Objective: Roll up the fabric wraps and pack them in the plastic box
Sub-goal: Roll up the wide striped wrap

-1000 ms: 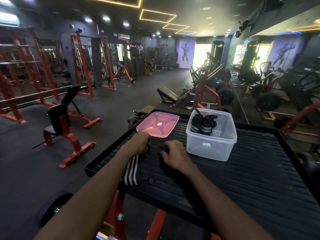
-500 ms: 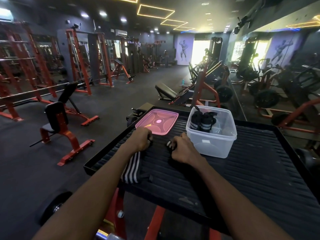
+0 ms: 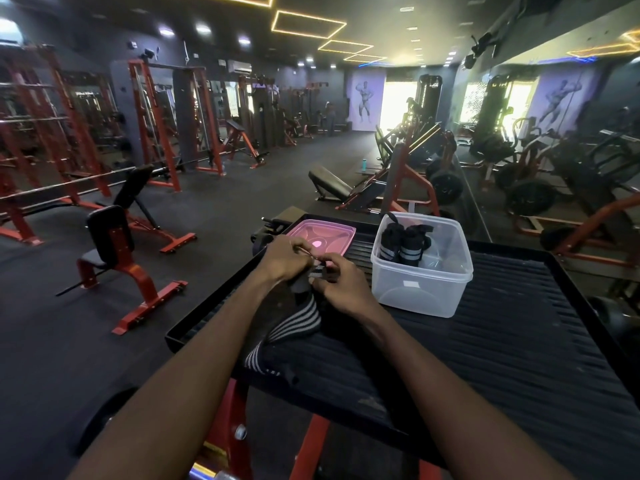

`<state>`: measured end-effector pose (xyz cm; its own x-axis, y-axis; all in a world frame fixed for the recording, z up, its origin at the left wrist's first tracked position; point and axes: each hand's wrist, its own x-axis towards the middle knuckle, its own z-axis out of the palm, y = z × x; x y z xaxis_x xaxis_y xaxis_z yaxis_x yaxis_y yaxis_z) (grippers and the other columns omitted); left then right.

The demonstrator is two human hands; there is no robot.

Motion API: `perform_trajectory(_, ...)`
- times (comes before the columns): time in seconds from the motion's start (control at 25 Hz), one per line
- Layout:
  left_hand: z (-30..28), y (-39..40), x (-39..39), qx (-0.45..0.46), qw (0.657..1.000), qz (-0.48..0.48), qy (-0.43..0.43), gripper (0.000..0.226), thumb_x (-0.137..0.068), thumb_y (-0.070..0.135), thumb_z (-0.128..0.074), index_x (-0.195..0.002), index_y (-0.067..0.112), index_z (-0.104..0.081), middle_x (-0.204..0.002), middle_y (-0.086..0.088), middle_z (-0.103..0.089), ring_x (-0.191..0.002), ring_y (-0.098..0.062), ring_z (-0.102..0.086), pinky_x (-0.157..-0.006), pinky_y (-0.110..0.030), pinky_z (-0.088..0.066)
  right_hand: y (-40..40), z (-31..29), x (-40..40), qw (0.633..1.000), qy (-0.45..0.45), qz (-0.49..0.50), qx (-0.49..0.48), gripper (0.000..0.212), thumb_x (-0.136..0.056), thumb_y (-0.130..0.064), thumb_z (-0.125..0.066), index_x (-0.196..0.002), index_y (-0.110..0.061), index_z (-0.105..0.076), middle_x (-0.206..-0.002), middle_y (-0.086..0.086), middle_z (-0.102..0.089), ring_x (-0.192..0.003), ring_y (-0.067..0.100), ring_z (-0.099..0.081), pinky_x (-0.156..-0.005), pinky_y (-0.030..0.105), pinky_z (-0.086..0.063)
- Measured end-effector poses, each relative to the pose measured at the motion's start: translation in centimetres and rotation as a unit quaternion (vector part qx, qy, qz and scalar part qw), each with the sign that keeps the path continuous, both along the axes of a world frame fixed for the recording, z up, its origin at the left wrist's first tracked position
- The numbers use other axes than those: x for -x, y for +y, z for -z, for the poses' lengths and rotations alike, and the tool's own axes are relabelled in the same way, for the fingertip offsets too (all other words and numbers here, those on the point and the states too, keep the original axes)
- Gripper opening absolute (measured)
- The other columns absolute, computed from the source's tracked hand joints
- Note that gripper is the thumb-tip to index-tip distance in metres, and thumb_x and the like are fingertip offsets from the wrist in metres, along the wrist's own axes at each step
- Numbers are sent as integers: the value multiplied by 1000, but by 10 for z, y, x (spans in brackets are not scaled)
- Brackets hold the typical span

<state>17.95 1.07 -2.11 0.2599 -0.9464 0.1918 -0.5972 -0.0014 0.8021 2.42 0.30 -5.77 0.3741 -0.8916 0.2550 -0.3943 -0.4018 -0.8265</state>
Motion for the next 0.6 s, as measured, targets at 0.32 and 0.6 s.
perform_trajectory(0.32,13,3,13,37,992,18,119,12,-90,15,-69,-79,20,-71,-85,-1,-71,-88,-16,-63,-77,-25,-48,-9,4,16,996,-33,77,-19,8,-84,-19,-77,-85,-18,-69,-85,0,-71,-78,14,-64,-74,28,-51)
perform_trajectory(0.6,9,16,16,-139,956,100,-237,94,-72,30,-86,-144,14,-28,-142,-13,-33,-127,-30,-42,-104,-35,-40,-11,-11,32,953,-218,77,-198,18,-99,-11,-57,-81,-9,-59,-80,11,-70,-67,18,-69,-65,37,-61)
